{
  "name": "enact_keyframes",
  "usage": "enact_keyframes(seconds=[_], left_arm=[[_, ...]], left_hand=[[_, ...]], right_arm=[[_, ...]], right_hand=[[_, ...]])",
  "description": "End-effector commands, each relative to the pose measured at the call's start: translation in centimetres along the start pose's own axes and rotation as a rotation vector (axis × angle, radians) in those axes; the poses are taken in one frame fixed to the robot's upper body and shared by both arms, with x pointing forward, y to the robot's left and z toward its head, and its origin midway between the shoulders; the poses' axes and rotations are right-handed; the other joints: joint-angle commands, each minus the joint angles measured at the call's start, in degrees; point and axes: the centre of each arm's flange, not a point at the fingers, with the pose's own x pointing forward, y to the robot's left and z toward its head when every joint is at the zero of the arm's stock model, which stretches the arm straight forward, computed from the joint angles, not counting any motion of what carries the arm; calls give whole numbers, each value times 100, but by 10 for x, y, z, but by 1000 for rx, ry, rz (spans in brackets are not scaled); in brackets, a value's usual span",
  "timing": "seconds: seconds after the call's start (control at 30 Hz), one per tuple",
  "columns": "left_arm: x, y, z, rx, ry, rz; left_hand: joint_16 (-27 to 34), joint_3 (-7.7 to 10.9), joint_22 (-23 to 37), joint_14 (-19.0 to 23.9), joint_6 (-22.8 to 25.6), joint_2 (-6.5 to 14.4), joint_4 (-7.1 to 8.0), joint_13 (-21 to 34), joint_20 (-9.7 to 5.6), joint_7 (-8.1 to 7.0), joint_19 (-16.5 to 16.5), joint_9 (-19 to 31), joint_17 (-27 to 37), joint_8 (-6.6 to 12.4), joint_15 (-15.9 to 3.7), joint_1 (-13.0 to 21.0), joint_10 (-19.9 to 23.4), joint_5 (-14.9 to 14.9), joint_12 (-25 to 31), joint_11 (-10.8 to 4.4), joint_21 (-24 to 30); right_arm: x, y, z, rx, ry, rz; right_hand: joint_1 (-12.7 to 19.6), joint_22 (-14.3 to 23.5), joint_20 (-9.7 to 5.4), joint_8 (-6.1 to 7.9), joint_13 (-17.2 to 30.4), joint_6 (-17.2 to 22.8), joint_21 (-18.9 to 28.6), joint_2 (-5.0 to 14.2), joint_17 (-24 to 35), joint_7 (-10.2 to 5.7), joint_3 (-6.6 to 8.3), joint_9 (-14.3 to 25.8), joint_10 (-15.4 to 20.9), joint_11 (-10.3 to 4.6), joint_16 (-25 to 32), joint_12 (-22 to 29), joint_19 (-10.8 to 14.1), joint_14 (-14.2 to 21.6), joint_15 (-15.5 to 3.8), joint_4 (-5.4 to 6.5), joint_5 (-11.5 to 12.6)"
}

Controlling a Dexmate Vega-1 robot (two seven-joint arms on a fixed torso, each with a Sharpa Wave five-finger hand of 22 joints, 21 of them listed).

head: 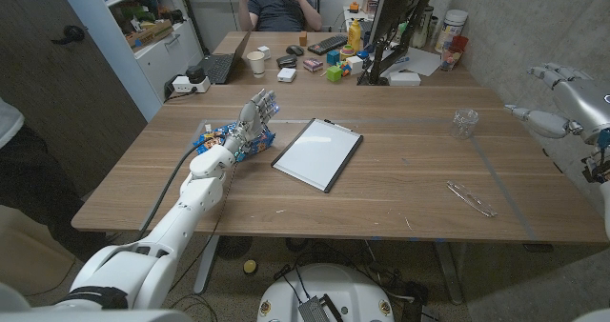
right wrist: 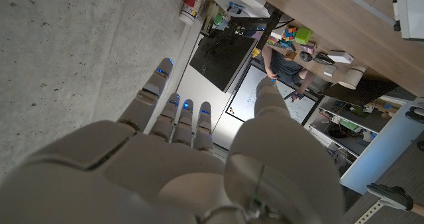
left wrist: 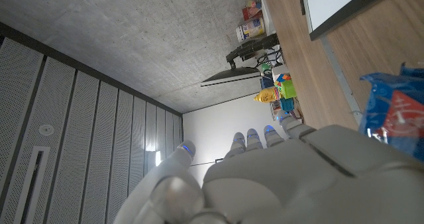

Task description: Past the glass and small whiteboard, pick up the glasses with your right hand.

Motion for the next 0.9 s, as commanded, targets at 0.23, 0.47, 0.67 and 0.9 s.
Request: enact_keyframes(seconds=[0.23, 0.47, 0.67, 0.9], left_arm=[[3, 1, 0, 1, 0, -10], [4, 1, 0, 2, 3, -10], [4, 2, -1, 1, 6, -8], [6, 4, -2, -2, 7, -7]], left_hand=[[14, -30, 31, -106, 37, 512, 4, 15, -2, -5, -4, 24, 26, 26, 4, 11, 51, 23, 25, -7, 12], [14, -35, 31, -103, 35, 514, 4, 15, 1, -3, -5, 24, 26, 25, 9, 11, 52, 25, 25, -6, 10], [13, -42, 31, -103, 33, 515, 4, 15, 7, -1, -7, 24, 26, 24, 5, 12, 54, 27, 24, -2, 8], [12, -49, 31, -103, 33, 517, 4, 16, 7, 5, -4, 24, 26, 23, 2, 12, 55, 28, 23, -1, 8]], right_arm=[[-8, 24, -6, -15, 10, 152], [-11, 35, -8, -21, 30, 199], [-14, 47, -11, -49, 63, 233], [-15, 67, -13, -46, 84, 304]], right_hand=[[180, 10, -66, 57, 17, 133, -30, -16, 1, 53, 36, 18, 25, -59, 15, -1, 5, 17, -71, 12, 10], [195, 11, -82, 79, 21, 189, -47, -33, 6, 32, 15, 27, 56, -40, 10, 11, -28, -2, -75, 48, 13], [202, 11, -85, 0, 27, -23, -58, -39, 14, 32, -16, 33, -21, -74, 0, -15, -75, -60, -69, 92, 15], [196, 11, -88, 4, 29, -29, -50, -50, 16, 52, -37, 35, -3, -93, 14, -4, -59, -37, -76, 110, 15]])
